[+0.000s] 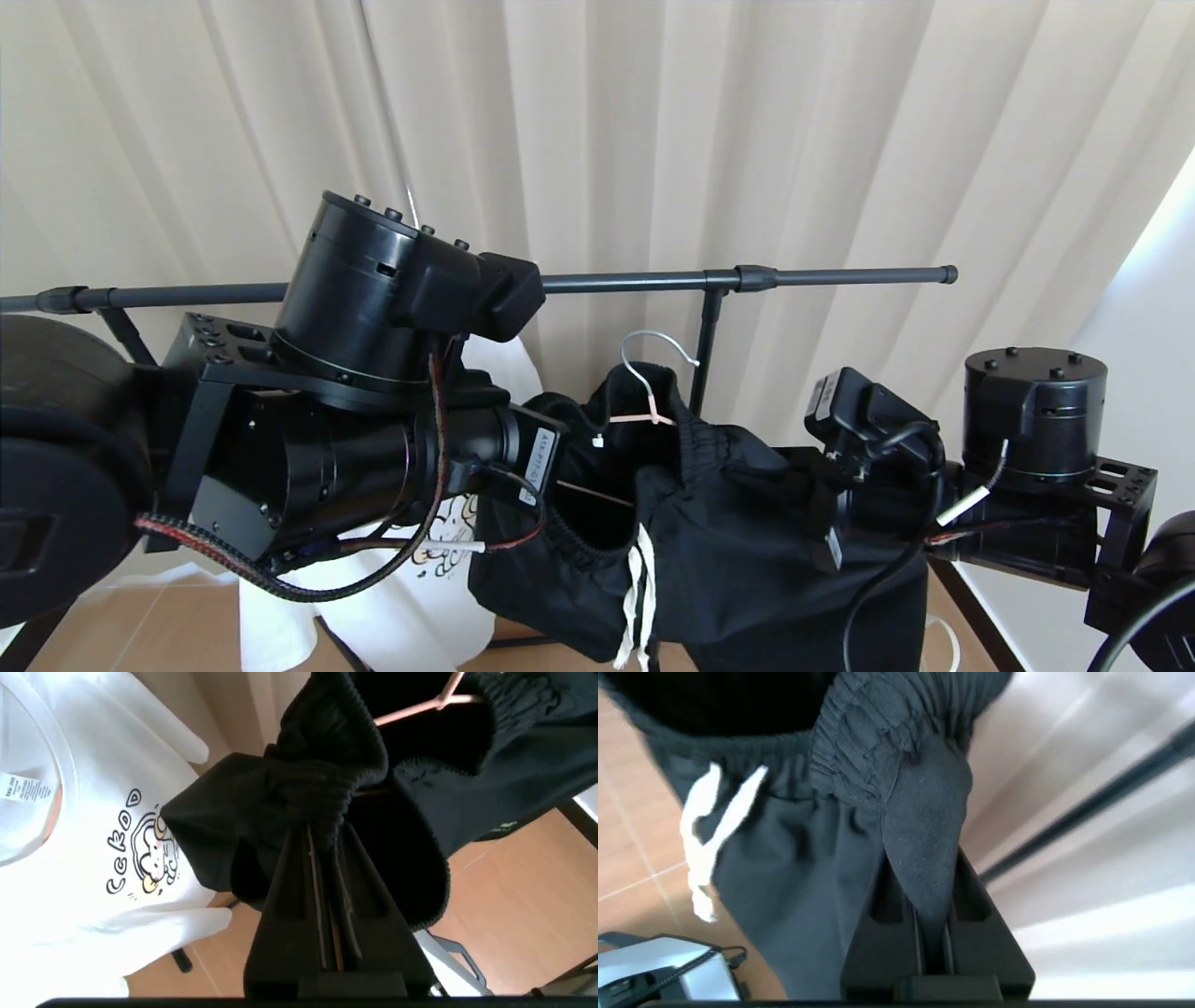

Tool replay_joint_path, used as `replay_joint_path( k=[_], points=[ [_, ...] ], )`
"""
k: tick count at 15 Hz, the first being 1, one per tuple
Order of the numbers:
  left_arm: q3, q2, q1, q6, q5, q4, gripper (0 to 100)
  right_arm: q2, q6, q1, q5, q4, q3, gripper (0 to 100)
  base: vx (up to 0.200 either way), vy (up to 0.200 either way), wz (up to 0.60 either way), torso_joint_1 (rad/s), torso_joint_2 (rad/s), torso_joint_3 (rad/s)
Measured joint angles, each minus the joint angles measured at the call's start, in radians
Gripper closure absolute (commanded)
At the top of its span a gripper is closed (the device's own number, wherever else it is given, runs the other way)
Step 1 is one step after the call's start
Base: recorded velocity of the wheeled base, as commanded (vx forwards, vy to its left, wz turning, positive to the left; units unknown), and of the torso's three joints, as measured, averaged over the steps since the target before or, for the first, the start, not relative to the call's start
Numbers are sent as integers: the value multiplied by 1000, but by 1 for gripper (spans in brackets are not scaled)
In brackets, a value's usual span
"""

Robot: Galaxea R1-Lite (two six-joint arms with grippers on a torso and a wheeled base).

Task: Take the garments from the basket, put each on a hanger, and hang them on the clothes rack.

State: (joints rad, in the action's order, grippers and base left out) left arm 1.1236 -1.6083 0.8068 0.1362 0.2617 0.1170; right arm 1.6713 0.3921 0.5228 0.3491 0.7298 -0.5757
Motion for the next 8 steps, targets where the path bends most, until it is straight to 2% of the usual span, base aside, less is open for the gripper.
replay_joint_path(
  k=[2,5,8],
  points=[
    [20,-5,1,41,31,0,100,-15,0,0,20,1,9,100,0,0,0,0,0,0],
    [94,-15,-23,107,117,-1,100,-43,3,0,64,1,37,100,0,0,0,0,0,0],
    [150,-22,-59,135,128,1,100,-77,21,0,114,0,59,100,0,0,0,0,0,0]
  ],
)
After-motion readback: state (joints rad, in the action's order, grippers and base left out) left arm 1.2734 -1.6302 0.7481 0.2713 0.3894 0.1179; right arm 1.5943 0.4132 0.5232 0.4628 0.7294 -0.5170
